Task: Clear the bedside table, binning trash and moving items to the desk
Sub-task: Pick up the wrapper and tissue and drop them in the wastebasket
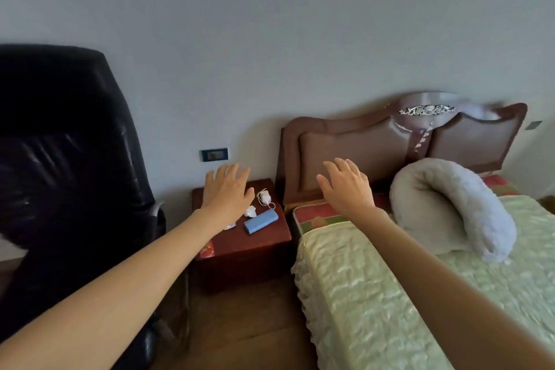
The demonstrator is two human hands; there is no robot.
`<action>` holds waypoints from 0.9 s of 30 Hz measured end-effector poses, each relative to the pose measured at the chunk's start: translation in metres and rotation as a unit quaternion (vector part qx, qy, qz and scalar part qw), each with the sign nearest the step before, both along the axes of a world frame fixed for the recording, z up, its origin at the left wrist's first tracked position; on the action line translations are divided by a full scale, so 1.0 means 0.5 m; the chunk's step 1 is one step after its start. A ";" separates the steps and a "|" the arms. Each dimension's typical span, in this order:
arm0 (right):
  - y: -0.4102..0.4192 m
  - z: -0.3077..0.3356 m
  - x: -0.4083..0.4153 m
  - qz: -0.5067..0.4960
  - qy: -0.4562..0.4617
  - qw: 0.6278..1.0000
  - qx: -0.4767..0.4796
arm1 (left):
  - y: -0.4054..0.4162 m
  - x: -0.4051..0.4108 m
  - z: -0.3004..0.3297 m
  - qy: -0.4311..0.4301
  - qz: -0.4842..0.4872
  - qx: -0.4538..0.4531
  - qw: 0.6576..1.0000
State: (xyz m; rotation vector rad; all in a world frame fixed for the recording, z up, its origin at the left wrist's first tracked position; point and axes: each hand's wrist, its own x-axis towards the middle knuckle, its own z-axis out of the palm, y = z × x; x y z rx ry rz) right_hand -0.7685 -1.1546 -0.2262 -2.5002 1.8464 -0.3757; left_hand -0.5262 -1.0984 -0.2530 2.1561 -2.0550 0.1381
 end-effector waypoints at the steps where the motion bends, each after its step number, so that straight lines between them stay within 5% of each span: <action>1: -0.022 -0.013 0.007 0.011 0.001 1.000 0.013 | -0.009 0.002 -0.012 0.002 0.012 0.012 1.000; 27: -0.510 -0.397 0.355 0.130 -0.007 0.973 0.190 | -0.394 0.256 -0.370 0.069 0.170 0.134 0.974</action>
